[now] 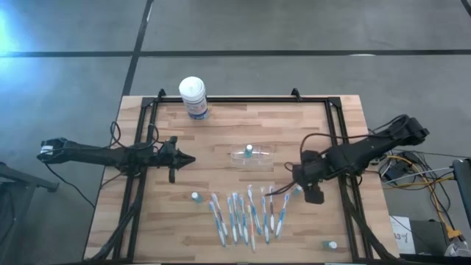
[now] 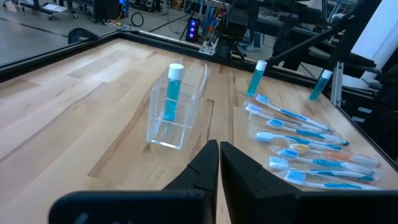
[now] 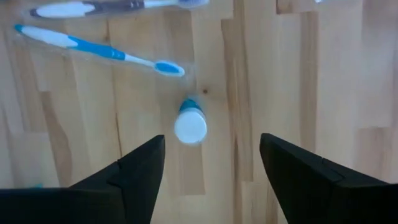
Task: Pick & Place toothbrushing station
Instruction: Put the blue mouthwash into the transparent organizer
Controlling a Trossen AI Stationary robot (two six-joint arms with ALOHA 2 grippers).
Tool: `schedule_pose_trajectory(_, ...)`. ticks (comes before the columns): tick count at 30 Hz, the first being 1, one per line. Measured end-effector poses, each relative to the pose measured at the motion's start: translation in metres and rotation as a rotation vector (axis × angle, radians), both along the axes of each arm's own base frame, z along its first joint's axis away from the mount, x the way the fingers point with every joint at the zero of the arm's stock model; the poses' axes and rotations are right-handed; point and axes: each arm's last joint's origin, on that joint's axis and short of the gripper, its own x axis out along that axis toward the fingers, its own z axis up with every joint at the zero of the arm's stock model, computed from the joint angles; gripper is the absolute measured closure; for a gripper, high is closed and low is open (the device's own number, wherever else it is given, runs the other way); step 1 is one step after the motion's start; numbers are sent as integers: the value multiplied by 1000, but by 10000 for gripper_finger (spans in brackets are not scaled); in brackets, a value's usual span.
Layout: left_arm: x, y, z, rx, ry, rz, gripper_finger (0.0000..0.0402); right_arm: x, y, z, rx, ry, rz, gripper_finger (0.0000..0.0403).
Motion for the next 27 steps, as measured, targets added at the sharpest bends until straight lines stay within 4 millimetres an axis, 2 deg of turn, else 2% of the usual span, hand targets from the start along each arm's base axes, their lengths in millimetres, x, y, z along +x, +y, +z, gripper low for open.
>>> schedule_pose_trajectory(8,0,0,0,0,-1,0,383,6,5,-9,19,-11,-27,163)
schedule_pose_trajectory(16,0,0,0,0,0,1,383,6,6,-33,7,66,-54,165)
schedule_pose_trajectory(27,0,0,0,-1,0,1,383,11,11,-43,2,95,-43,175)
